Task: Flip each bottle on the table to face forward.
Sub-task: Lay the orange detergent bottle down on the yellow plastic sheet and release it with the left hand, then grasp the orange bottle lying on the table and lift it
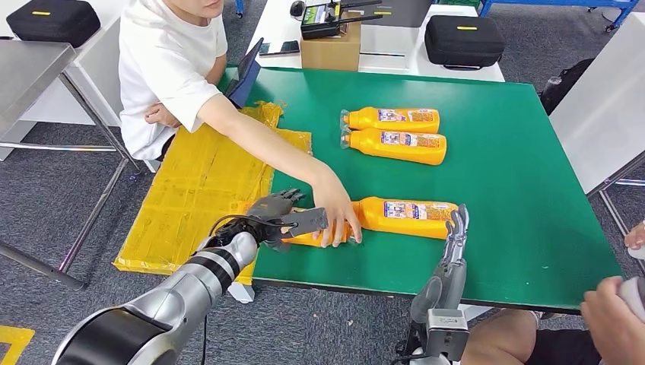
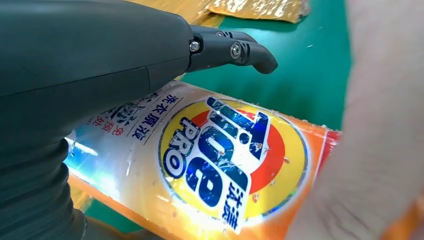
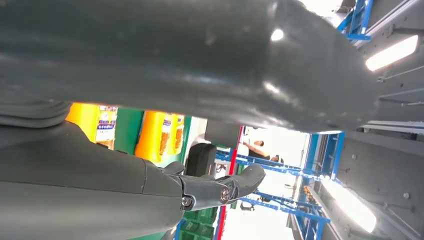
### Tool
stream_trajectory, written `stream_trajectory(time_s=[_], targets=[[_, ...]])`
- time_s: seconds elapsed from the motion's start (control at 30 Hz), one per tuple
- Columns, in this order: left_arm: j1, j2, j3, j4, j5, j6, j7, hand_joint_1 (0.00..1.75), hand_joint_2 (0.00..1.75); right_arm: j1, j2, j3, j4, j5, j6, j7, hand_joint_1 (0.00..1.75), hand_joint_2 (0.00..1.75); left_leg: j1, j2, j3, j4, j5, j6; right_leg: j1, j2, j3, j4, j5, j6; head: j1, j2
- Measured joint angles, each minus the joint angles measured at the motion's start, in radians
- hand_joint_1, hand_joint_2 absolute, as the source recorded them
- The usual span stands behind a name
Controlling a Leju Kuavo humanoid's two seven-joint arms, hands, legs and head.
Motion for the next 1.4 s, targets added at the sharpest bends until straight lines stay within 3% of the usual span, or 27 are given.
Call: stream_trajectory(time_s=[0.1,0.23,0.33,0.47,0.67,0.8,1.0,1.2,1.4], targets=[[0.039,-0.003,0.007,-0.042,0.084,0.027,-0.135,0.00,1.75,0.002,-0.001,-0.003,0.000,-0.005,-0.018,0.000,0.00,0.00,0.000,0.000,0.000,0.000,0.000,0.000,0.000,0.000,0.000,0.000,0.000,0.000,0.000,0.000],[0.194,-0.011,0.016,-0.260,0.327,0.008,-0.305,0.00,1.75,0.014,-0.008,-0.004,-0.010,-0.018,-0.060,0.000,0.00,0.00,-0.001,0.000,-0.002,0.000,0.000,0.000,-0.001,0.000,-0.002,0.000,0.000,0.000,0.000,0.000],[0.354,-0.011,0.005,-0.522,0.492,0.043,-0.341,0.00,1.75,0.038,-0.017,-0.004,-0.026,-0.016,-0.097,0.000,0.00,0.00,-0.001,0.000,-0.006,0.000,-0.001,0.000,-0.001,0.001,-0.006,0.000,0.000,0.000,0.000,0.000],[0.531,-0.003,-0.047,-0.861,0.579,0.138,-0.387,0.00,1.75,0.073,-0.028,-0.003,-0.049,-0.007,-0.142,0.000,0.00,0.00,-0.001,-0.001,-0.009,0.000,-0.002,0.000,-0.001,0.000,-0.008,-0.001,-0.002,0.001,0.000,0.000],[0.682,0.010,-0.162,-1.214,0.737,0.253,-0.549,0.00,1.75,0.101,-0.040,0.005,-0.069,0.038,-0.196,0.000,0.00,0.00,-0.001,-0.001,-0.009,0.000,-0.004,0.000,-0.001,0.000,-0.008,-0.001,-0.004,0.002,0.000,0.000],[0.735,0.023,-0.226,-1.363,0.923,0.245,-0.628,0.00,1.75,0.099,-0.054,0.011,-0.044,0.219,-0.186,0.065,0.00,1.75,-0.001,-0.001,-0.007,0.000,-0.004,0.000,-0.001,0.000,-0.006,-0.001,-0.004,0.002,0.000,0.000],[0.775,0.040,-0.246,-1.475,0.988,0.239,-0.664,0.00,1.75,0.064,-0.122,-0.019,0.056,0.515,-0.183,0.197,0.00,1.75,-0.001,-0.001,-0.006,0.000,-0.003,0.001,-0.001,0.000,-0.005,-0.001,-0.003,0.002,0.000,0.000],[0.787,0.048,-0.258,-1.514,1.016,0.206,-0.665,0.00,1.75,0.000,-0.175,-0.090,0.124,0.619,-0.174,0.234,0.00,1.75,-0.002,-0.001,-0.006,0.000,-0.003,0.001,-0.001,0.000,-0.004,-0.001,-0.003,0.003,0.000,0.000],[0.792,0.049,-0.259,-1.520,1.020,0.189,-0.665,0.00,1.75,-0.046,-0.214,-0.131,0.163,0.774,-0.111,0.333,0.00,1.75,-0.002,-0.001,-0.006,0.000,-0.003,0.001,-0.001,0.000,-0.005,-0.001,-0.003,0.003,0.000,0.000]])
